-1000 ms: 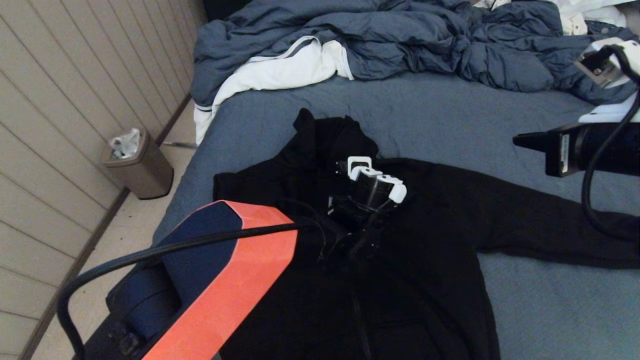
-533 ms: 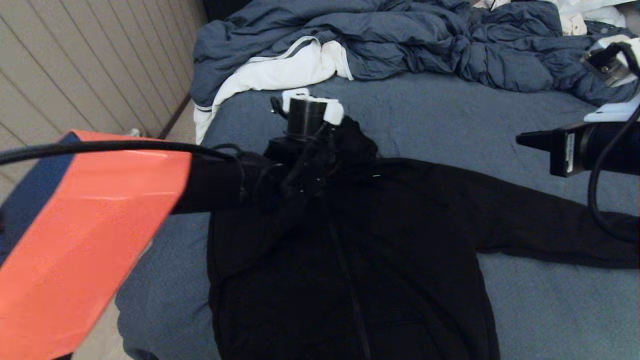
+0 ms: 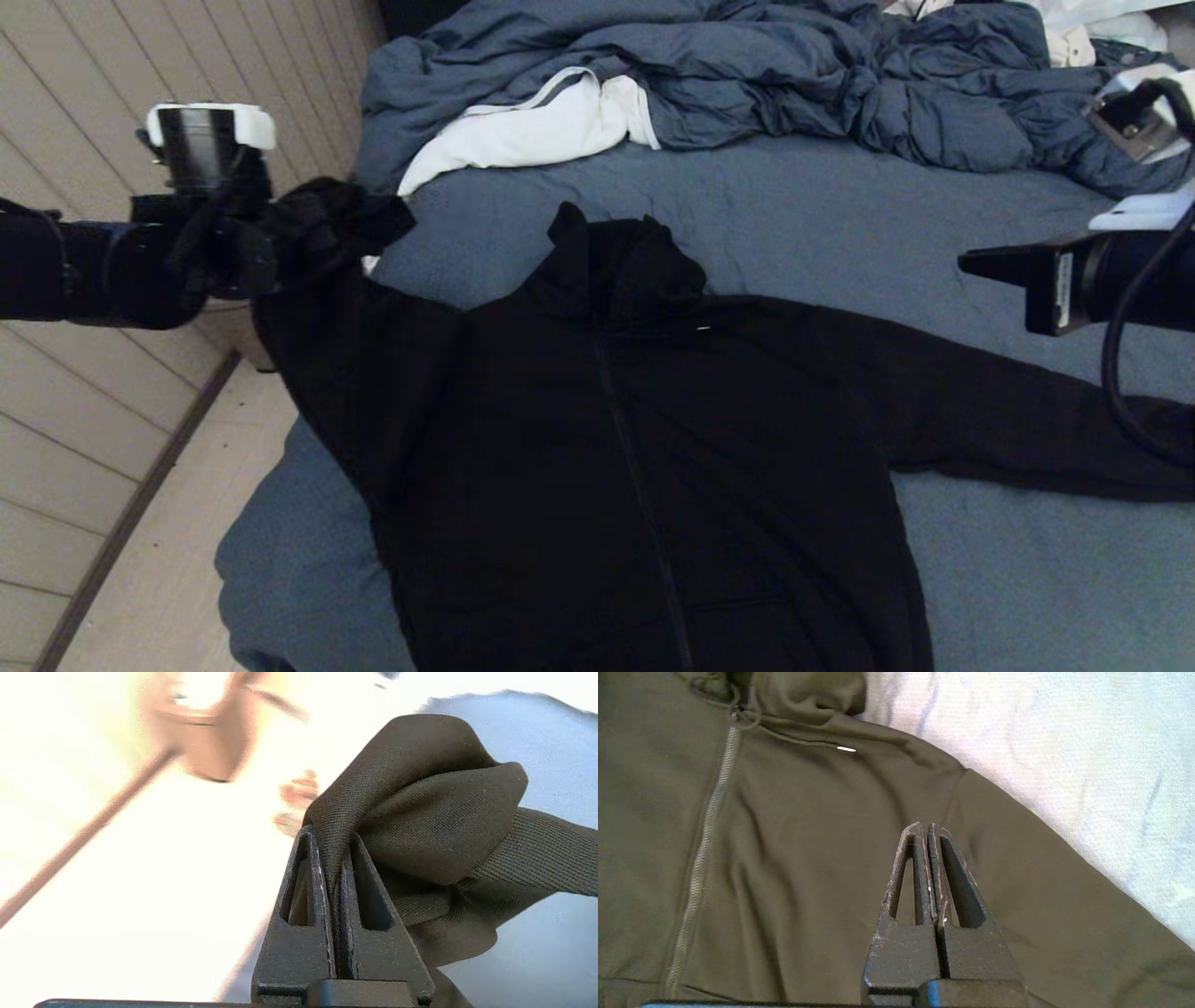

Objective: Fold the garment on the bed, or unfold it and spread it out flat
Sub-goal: Unfold the black sweatshirt

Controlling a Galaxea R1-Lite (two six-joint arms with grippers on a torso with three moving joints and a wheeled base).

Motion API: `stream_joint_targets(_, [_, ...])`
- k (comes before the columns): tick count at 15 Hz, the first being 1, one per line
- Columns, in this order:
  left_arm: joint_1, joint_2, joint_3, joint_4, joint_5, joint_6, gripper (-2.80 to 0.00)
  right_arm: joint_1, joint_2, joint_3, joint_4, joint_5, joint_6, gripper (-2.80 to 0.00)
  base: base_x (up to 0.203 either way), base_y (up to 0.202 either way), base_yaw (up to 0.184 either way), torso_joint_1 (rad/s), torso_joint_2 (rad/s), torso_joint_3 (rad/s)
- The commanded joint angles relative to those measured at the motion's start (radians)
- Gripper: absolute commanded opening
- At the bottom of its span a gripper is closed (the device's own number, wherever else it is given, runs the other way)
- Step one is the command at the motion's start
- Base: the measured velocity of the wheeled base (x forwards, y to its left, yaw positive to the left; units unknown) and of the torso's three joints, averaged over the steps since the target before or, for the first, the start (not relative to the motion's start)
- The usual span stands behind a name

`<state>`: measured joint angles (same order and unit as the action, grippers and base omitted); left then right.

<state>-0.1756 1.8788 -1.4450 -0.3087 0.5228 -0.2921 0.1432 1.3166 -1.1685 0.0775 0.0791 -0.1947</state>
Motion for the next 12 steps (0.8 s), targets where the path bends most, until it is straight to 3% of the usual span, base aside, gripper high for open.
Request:
stream_joint_targets(1, [0.154,-0.031,0.032,0.0,-0.062,-0.024,-2.8,0.009,-0.002,0.006,-0.001,0.001,-0.002,-2.8,0.0,0.0,0.0,0.0,0.0,0.0])
stream_joint_targets(5, [0.4,0.05,0.07,-0.005,-0.227,-0.09,-2.8,0.009,-0.008,0.013,-0.001,0.001,-0.015,-2.8,0.0,0.0,0.0,0.0,0.0,0.0])
stream_joint_targets(7, [0.469,0.108,0.076,-0.007,-0.29,-0.115,-2.8,0.011,-0.007,0.015,-0.001,0.001,-0.018,-2.8,0.0,0.0,0.0,0.0,0.0,0.0])
stream_joint_targets(10, [0.526,0.138,0.099,-0.006,-0.328,-0.148,-2.8,0.018,-0.005,0.023,-0.001,0.001,-0.023,-2.8,0.0,0.0,0.0,0.0,0.0,0.0])
stream_joint_targets(11, [0.527,0.137,0.107,0.003,-0.334,-0.147,0.0,0.026,-0.004,0.023,-0.001,0.001,-0.023,-2.8,0.0,0.0,0.0,0.0,0.0,0.0])
stream_joint_targets(12, [0.527,0.132,0.11,0.01,-0.334,-0.148,0.0,0.026,-0.004,0.023,-0.001,0.001,-0.023,-2.8,0.0,0.0,0.0,0.0,0.0,0.0])
